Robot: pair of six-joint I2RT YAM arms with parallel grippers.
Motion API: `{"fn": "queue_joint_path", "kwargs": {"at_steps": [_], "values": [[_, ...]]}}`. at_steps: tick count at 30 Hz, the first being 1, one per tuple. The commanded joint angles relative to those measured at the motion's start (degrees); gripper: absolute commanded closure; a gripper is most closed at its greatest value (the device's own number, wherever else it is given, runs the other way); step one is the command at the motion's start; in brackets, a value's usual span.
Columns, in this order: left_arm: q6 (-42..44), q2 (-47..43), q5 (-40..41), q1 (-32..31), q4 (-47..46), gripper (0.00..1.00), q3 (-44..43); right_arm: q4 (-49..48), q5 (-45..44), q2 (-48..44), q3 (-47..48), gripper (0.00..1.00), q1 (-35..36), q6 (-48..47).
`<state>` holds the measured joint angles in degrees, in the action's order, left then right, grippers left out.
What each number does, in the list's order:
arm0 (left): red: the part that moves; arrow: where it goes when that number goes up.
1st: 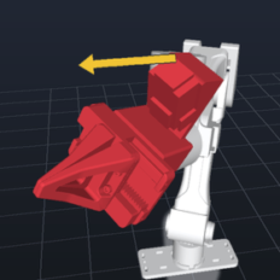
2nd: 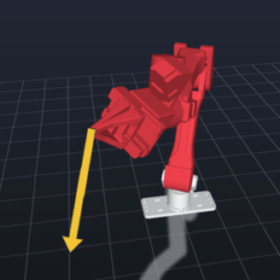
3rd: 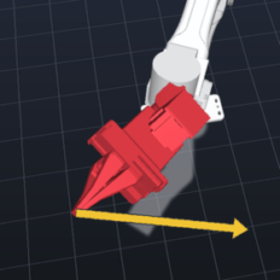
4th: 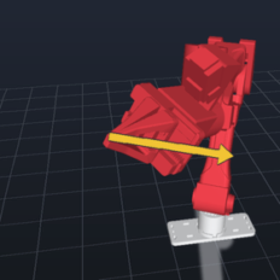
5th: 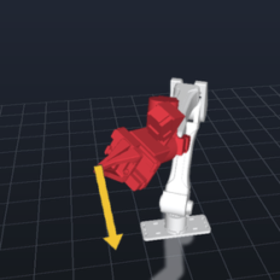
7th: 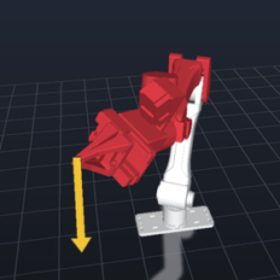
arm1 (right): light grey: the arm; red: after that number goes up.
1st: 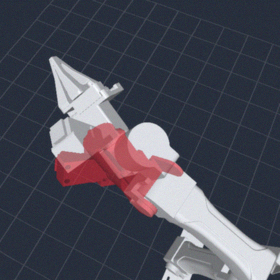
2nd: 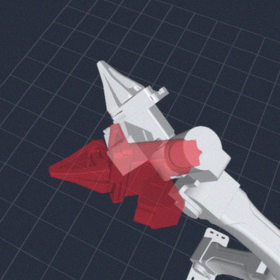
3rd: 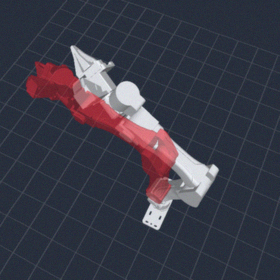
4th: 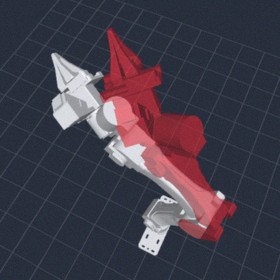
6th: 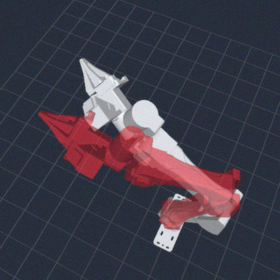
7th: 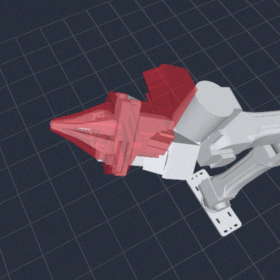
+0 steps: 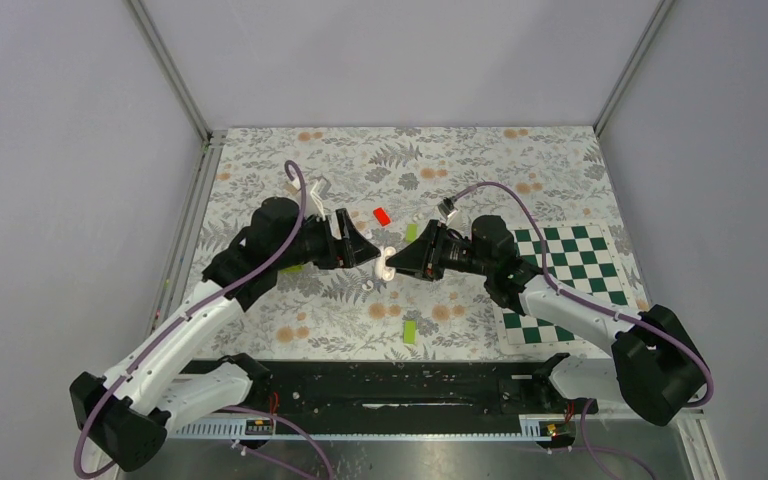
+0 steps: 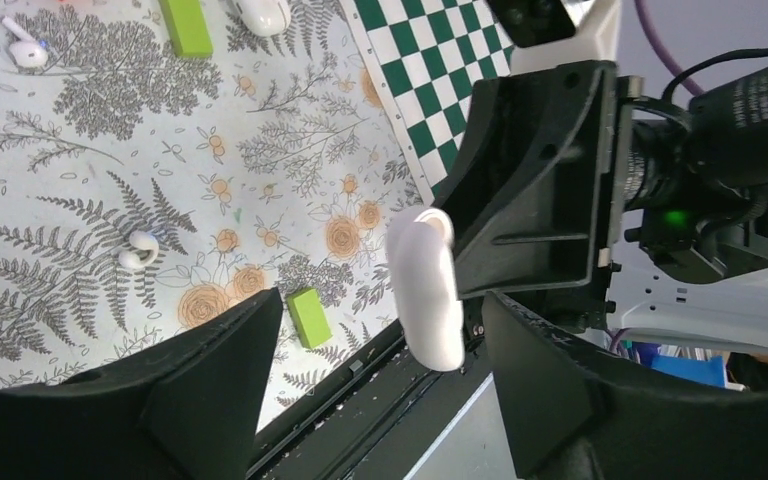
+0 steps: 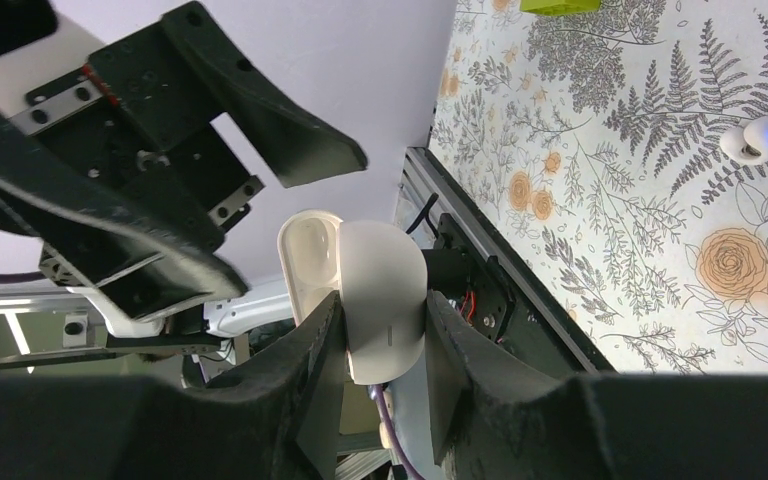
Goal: Insert the wireless bluetooth earbuds into the charging case
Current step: Pass from the right arm to the left
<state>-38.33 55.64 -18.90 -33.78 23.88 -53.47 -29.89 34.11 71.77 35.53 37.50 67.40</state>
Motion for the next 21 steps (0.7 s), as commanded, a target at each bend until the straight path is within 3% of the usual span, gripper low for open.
{"fn": "queue_joint_path", "kwargs": {"at_steps": [1, 5, 9, 11, 18, 21], "values": [[-2.5, 0.1, -6.3, 2.1, -5.9, 0.27, 2.1, -3.7, 1.1, 0.0, 1.7, 1.0, 0.3, 0.7], [-4.1, 0.2, -10.7, 2.5, -9.8, 0.29, 3.8, -3.7, 1.1, 0.0, 1.6, 1.0, 0.3, 0.8], [-5.7, 0.6, -15.1, 2.7, -13.6, 0.38, 5.5, -4.1, 1.0, -0.1, 1.1, 1.0, 0.4, 1.3], [-5.9, 0.8, -15.6, 2.7, -14.0, 0.45, 5.9, -4.5, 0.9, -0.1, 1.0, 1.0, 0.4, 1.5], [-5.4, 2.1, -15.7, 3.0, -13.2, 0.47, 6.2, -4.5, 0.9, -0.5, 0.9, 1.0, 0.3, 1.6], [-5.9, 2.0, -15.5, 2.9, -14.2, 0.56, 6.4, -4.3, 0.8, -0.5, 0.8, 1.0, 0.4, 1.5]]}}
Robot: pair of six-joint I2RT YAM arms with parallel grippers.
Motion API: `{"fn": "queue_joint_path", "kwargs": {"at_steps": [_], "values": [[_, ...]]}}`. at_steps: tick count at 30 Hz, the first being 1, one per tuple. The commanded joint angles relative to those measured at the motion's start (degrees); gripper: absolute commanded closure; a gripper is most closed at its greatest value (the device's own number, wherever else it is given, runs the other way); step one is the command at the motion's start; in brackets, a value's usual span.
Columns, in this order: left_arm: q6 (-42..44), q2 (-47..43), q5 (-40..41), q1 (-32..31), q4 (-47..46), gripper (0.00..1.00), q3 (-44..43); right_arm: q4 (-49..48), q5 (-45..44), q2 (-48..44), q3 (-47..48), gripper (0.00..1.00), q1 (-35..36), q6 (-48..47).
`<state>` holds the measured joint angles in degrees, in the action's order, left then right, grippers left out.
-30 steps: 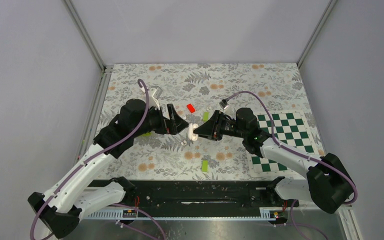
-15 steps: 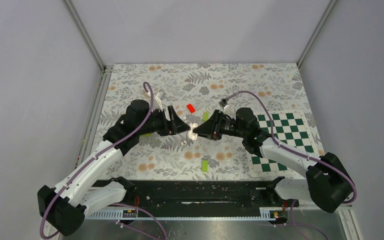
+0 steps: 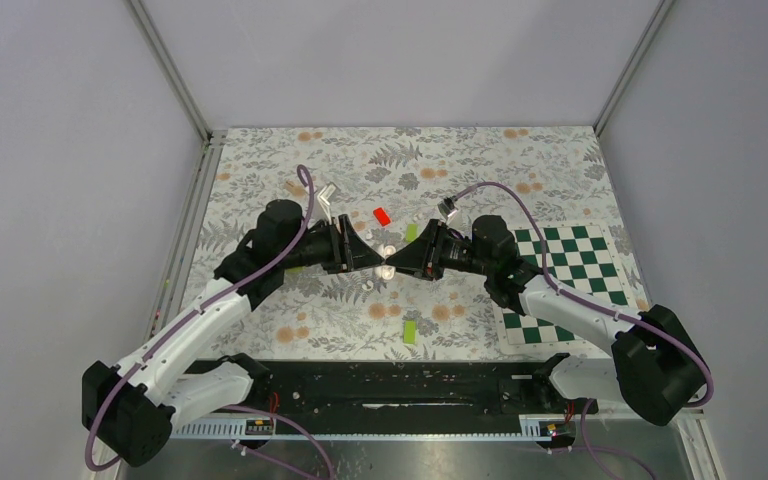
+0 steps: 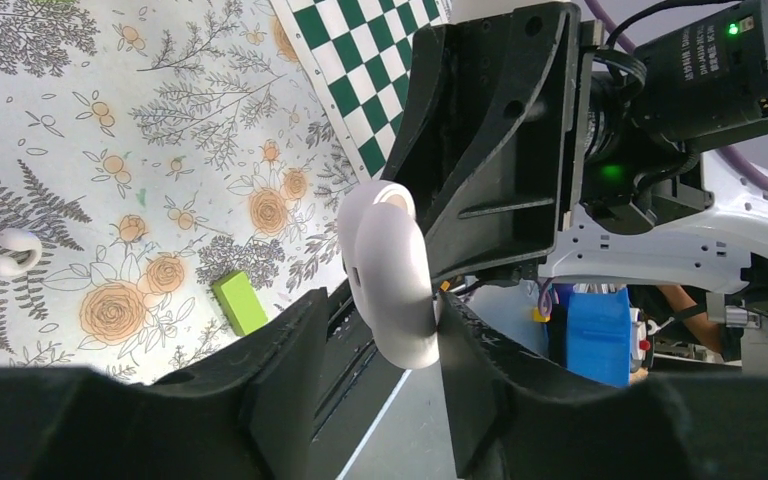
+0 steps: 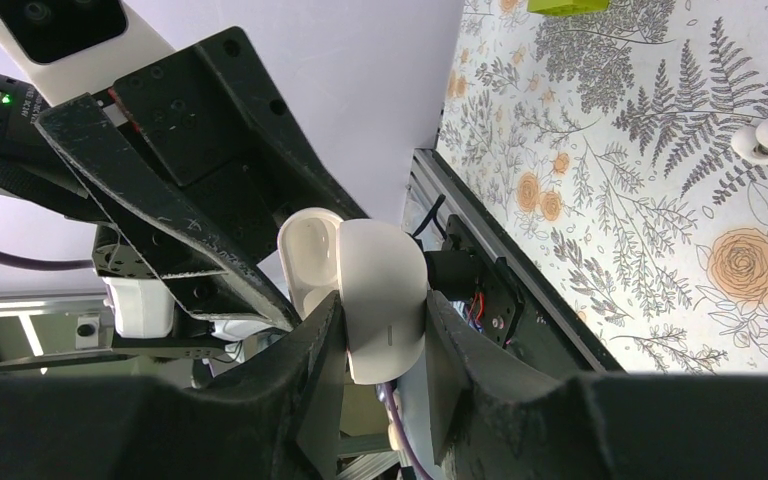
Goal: Insert the wireless bluetooth earbuds into the charging case
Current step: Pass from the right arm to the left
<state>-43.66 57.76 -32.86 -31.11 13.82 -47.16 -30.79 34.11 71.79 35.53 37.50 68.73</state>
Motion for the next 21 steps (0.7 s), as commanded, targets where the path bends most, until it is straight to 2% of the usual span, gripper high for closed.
{"fn": "queue_joint_path", "kwargs": {"at_steps": [1, 9, 15, 21], "values": [[-0.5, -0.1, -1.3, 0.3, -4.2, 0.59, 0.0, -3.4, 0.8, -0.5, 0.8, 1.0, 0.3, 0.2], [-1.5, 0.2, -1.9, 0.9, -5.6, 0.6, 0.0, -3.4, 0.8, -0.4, 0.7, 1.0, 0.3, 0.2], [-2.8, 0.9, -4.6, 1.3, -7.3, 0.53, 0.7, -3.7, 0.9, -0.1, 0.6, 1.0, 0.4, 0.3], [-3.5, 1.1, -6.1, 2.1, -7.7, 0.6, 1.6, -3.8, 0.9, -0.1, 0.6, 1.0, 0.3, 0.4]]}}
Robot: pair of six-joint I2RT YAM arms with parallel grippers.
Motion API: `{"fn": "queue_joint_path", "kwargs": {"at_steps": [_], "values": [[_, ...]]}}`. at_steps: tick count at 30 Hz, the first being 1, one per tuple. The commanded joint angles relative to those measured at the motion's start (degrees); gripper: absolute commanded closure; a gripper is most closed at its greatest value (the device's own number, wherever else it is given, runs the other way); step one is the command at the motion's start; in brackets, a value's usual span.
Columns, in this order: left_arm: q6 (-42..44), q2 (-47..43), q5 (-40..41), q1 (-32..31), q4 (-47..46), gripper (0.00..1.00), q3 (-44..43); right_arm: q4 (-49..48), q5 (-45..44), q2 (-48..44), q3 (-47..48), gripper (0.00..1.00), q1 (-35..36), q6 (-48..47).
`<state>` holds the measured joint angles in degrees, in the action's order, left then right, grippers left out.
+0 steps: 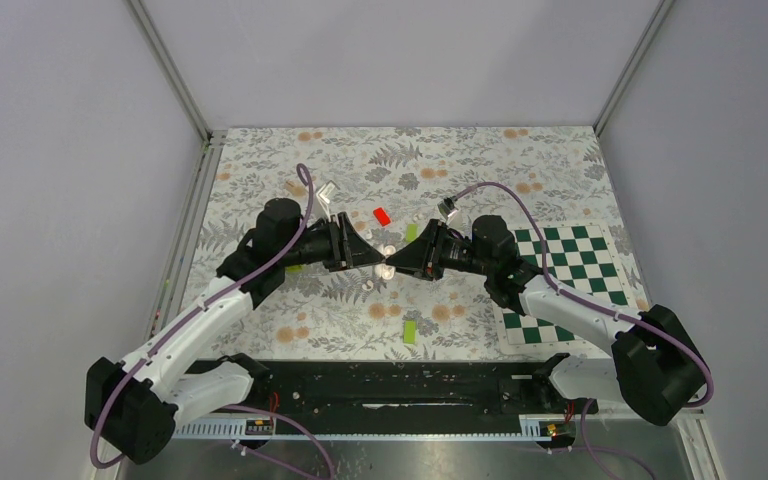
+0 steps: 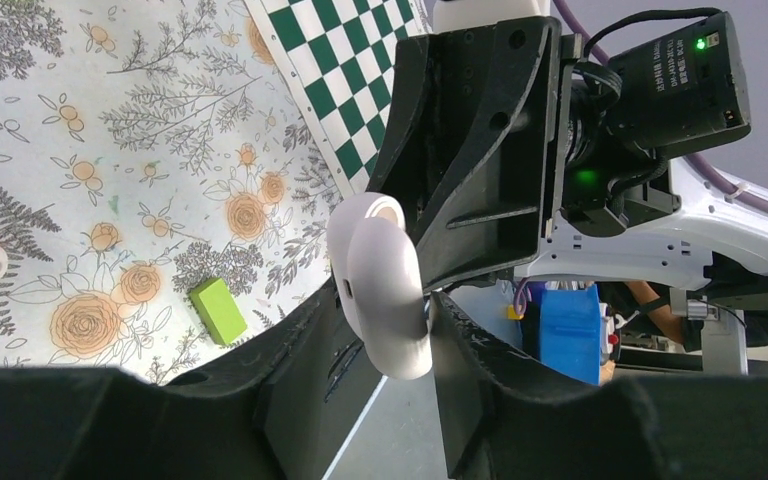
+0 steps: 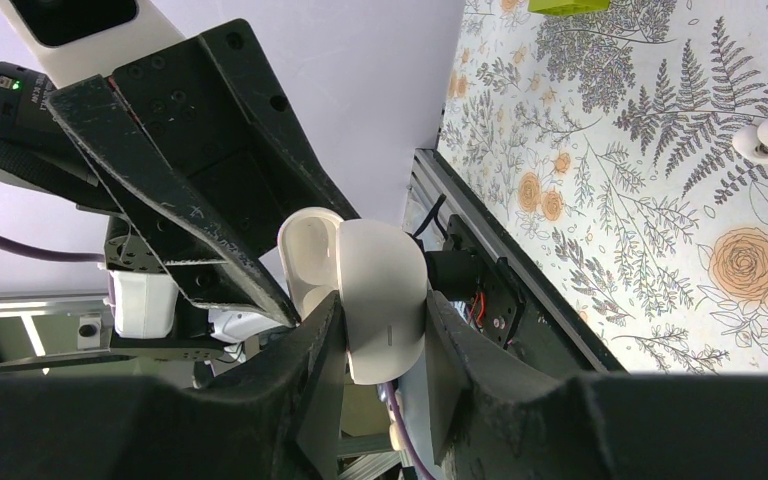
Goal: Insert the wireless bluetooth earbuds into the charging case
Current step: Pass from the right arm to the left
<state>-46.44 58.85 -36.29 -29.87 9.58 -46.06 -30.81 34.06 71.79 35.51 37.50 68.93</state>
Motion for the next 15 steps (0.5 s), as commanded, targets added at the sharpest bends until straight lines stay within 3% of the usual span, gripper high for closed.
{"fn": "queue_joint_path", "kwargs": {"at_steps": [1, 15], "values": [[-0.8, 0.0, -2.9, 1.2, -3.4, 0.6, 0.6, -3.8, 0.9, -0.1, 0.5, 1.0, 0.3, 0.2], [-5.4, 0.8, -8.9, 3.1, -10.9, 0.6, 3.1, -1.9, 0.9, -0.1, 1.5, 1.0, 0.3, -0.6]]}}
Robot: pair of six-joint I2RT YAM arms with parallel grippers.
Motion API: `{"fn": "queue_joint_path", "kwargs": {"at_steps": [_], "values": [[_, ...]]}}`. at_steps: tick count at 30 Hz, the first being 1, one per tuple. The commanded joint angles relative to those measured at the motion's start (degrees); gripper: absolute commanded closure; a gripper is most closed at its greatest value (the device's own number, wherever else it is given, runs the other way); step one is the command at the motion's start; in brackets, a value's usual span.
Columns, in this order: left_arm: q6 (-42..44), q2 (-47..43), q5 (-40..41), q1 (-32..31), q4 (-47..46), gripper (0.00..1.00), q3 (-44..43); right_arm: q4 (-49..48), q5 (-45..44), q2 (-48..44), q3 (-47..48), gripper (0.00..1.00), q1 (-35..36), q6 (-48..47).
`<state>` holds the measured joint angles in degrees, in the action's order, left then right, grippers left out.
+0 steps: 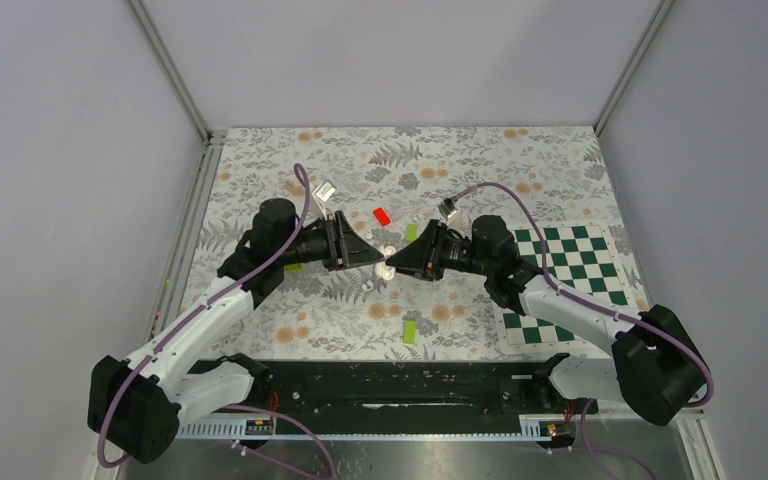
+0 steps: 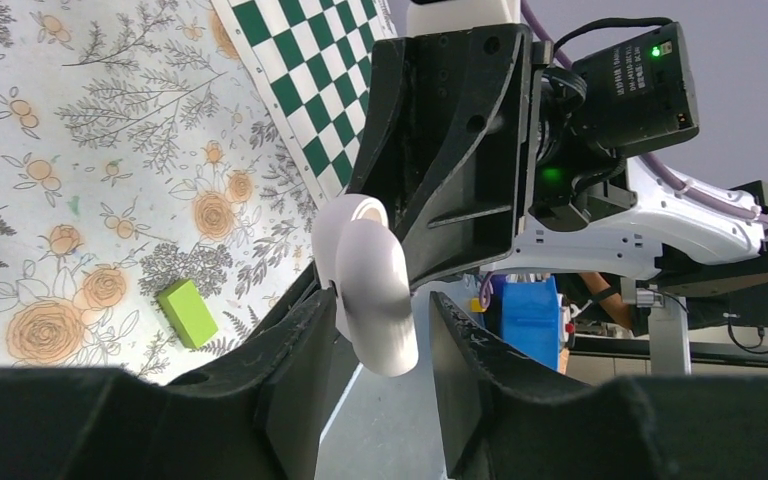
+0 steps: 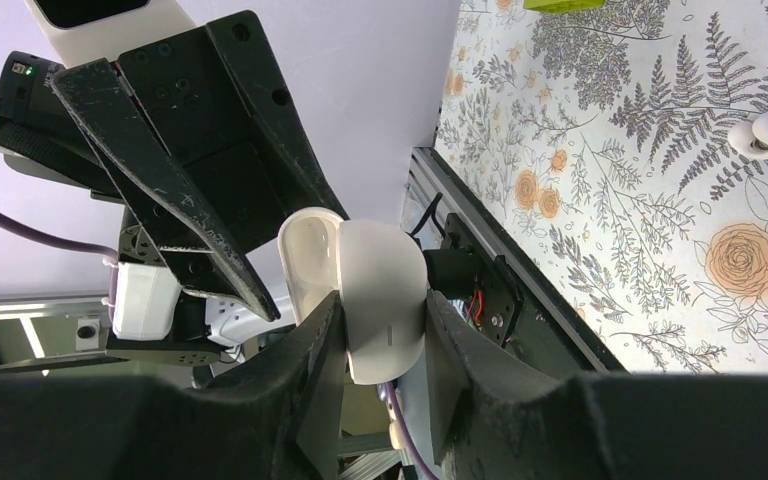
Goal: Insert the wireless bluetooth earbuds into the charging case
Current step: Pass from the right arm to the left
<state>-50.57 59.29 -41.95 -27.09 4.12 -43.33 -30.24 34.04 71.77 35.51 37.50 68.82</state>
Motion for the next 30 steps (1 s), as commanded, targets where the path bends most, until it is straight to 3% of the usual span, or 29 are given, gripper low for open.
{"fn": "queue_joint_path", "kwargs": {"at_steps": [1, 9, 14, 15, 16, 21, 27, 30], "values": [[-1.0, 0.3, -3.0, 0.3, -5.1, 0.62, 0.4, -2.7, 1.0, 0.1, 1.5, 1.0, 0.3, -0.3], [-0.5, 0.1, -2.5, 0.3, -4.2, 0.72, 0.7, -2.8, 1.3, 0.6, 2.0, 1.0, 0.3, -0.1], [0.9, 0.7, -2.2, 0.3, -2.2, 0.45, -0.3, -3.0, 1.2, 0.5, 1.8, 1.0, 0.4, 0.0], [1.8, 0.7, -1.9, 0.3, -1.1, 0.43, -0.7, -3.0, 1.2, 0.5, 1.7, 1.0, 0.4, 0.0], [2.5, 0.8, -1.6, 0.3, 0.0, 0.44, -1.2, -3.0, 1.1, 0.4, 1.6, 1.0, 0.4, 0.1], [3.5, 0.0, -0.2, 0.3, 1.8, 0.67, -1.7, -3.2, 1.0, 0.4, 1.7, 1.0, 0.4, 0.1], [2.4, 0.1, -0.8, 0.3, -0.1, 0.67, -0.9, -3.3, 1.2, 0.7, 1.6, 1.0, 0.4, 0.2], [1.6, 0.2, -1.0, 0.3, -1.2, 0.73, -0.4, -3.4, 1.2, 0.6, 1.5, 1.0, 0.4, 0.2]]}}
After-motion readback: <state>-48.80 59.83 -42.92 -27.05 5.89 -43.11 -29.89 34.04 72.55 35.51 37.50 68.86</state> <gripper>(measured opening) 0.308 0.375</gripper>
